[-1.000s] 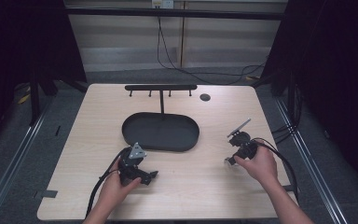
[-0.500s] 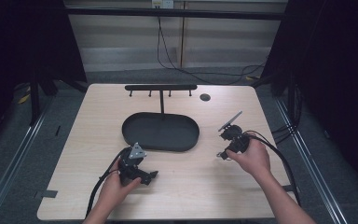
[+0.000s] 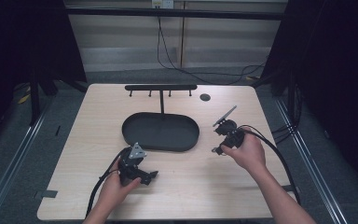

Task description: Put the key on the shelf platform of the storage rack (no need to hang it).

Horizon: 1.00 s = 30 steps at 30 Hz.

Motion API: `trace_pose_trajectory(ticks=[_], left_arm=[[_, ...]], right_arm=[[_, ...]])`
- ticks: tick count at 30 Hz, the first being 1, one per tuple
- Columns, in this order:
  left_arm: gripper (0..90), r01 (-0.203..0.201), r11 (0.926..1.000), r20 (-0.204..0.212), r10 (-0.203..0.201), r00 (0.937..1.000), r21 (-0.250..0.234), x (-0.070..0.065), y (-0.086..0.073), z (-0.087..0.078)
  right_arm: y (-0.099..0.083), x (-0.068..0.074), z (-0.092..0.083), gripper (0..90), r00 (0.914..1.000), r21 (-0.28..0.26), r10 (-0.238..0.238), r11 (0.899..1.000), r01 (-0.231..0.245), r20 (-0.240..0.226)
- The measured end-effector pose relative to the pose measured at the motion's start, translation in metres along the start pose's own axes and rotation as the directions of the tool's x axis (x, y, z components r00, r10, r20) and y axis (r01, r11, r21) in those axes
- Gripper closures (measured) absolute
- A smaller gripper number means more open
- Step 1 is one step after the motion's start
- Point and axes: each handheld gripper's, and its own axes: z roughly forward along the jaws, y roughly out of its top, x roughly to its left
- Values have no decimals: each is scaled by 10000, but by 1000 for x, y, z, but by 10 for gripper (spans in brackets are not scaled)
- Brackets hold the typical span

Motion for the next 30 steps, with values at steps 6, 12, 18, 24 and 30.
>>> trace_pose_trajectory(ticks=[6, 12, 18, 24, 30], left_arm=[[0, -2, 10000, -6, 2, 10000, -2, 0, 0, 0], [0, 6, 10000, -1, -6, 10000, -3, 0, 0, 0], [0, 97, 9999, 19, -97, 10000, -59, -1, 0, 0], [0, 91, 9999, 18, -90, 10000, -57, -1, 0, 0], [0, 50, 10000, -8, -50, 10000, -51, 0, 0, 0]], right_arm=[[9, 5, -2, 734, 9999, -79, -105, 9999, 105, -15], [14, 7, -3, 734, 9998, -174, -122, 9998, 120, -131], [18, 8, -5, 735, 9998, -304, -82, 9995, 76, -178], [25, 13, -8, 735, 9997, -339, -197, 9992, 191, -168], [32, 17, -12, 734, 9994, -485, -289, 9984, 279, -185]])
